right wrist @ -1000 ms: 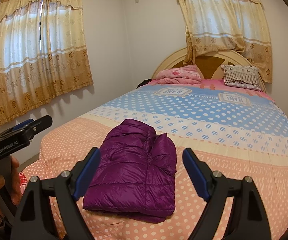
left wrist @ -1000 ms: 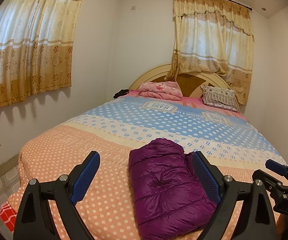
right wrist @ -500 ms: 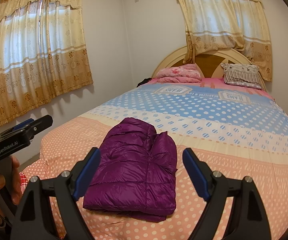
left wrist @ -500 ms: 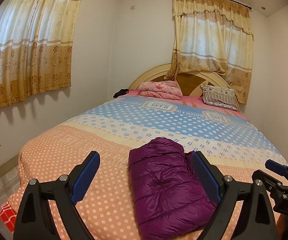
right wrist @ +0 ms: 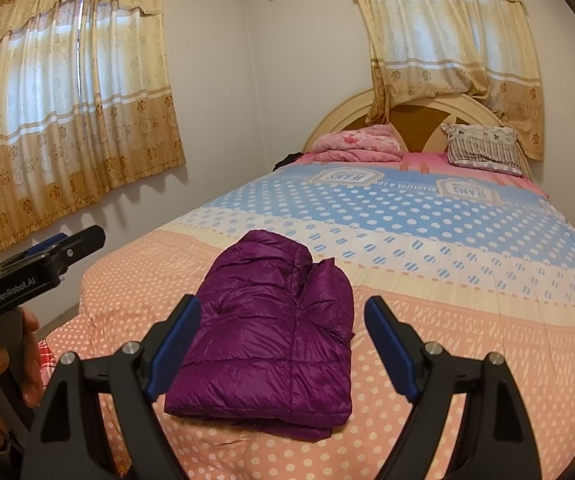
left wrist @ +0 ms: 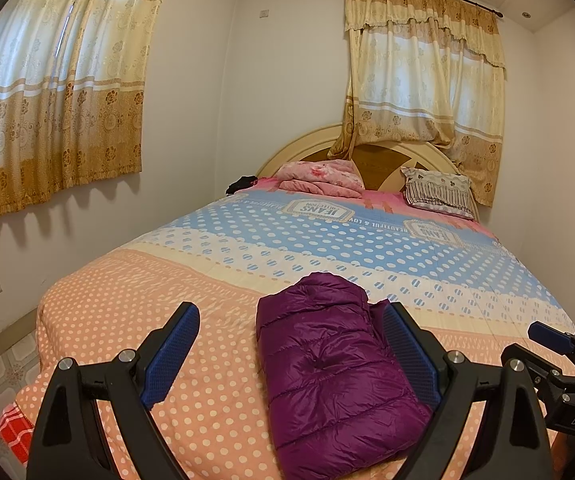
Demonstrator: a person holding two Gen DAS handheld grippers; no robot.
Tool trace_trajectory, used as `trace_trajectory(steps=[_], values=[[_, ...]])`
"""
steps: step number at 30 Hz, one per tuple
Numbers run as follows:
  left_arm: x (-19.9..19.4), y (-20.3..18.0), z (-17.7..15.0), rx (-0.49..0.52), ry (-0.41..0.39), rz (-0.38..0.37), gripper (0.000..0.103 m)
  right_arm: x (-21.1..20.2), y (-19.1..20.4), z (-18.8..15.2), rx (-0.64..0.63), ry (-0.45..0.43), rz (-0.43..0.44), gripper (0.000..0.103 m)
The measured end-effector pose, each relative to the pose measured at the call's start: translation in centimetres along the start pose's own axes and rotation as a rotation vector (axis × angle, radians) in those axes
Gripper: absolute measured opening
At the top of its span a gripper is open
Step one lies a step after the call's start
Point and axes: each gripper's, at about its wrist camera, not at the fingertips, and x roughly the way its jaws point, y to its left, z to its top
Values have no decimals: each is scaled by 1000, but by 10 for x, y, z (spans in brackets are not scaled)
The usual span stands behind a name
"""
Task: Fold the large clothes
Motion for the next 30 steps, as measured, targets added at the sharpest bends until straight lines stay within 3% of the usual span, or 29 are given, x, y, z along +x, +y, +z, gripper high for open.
trace_trajectory(steps=[17,30], values=[[2,-1,-2,2,15,-30,93,1,-1,-2,-2,3,3,86],[5,-2,-3,33,11,5,93,1,-1,-4,-6,7,5,86]])
